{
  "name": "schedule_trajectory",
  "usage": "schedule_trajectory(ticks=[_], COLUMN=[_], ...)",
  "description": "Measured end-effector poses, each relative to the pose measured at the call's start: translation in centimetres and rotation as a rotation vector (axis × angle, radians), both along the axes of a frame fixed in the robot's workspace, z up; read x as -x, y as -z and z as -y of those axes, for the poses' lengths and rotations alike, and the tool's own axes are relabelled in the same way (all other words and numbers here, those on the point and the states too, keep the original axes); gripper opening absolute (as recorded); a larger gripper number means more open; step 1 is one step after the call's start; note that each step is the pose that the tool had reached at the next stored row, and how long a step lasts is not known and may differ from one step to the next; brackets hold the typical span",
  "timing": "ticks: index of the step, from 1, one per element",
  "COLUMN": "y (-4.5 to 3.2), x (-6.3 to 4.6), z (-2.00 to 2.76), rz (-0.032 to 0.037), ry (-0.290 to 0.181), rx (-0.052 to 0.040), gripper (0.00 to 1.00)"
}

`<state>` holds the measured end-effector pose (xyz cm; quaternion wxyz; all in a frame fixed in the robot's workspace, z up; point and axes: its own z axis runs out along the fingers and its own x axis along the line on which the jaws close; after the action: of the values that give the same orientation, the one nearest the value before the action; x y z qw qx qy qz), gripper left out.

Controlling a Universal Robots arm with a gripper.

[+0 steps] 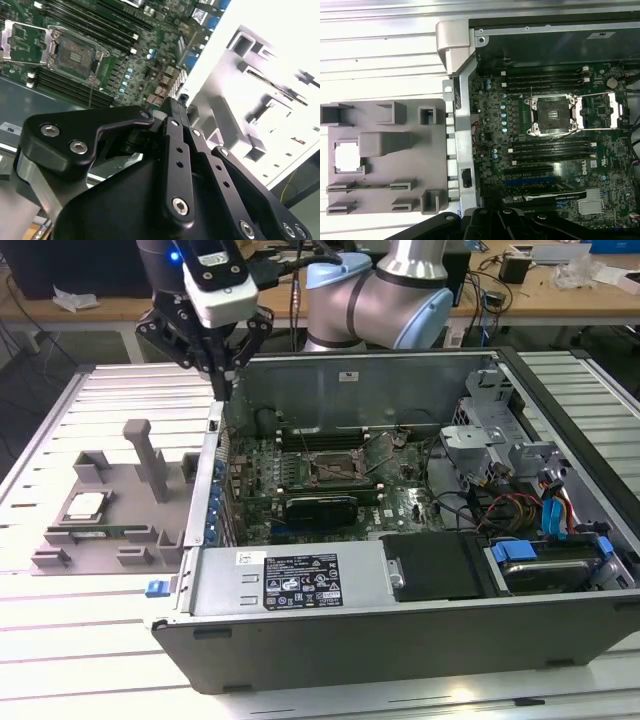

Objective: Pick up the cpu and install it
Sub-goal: 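Reach for the cpu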

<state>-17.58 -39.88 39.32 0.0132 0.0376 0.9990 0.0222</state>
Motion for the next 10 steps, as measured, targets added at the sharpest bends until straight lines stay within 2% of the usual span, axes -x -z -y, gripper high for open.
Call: schedule_trajectory(ticks=[2, 4, 8, 10], y=[0.0, 0.0, 0.0, -0.01], x=[0.9, 2.4, 3.4, 4.4], z=[0.0, 0.0, 0.0, 0.0], rz=[0.0003, 0.0011, 0.0022, 0.0022], ry=[0.0, 0.0, 0.0, 0.0], rx=[-0.0004, -0.0006, -0.0006, -0.0005], gripper=[0.11, 0.11, 0.11, 0.11])
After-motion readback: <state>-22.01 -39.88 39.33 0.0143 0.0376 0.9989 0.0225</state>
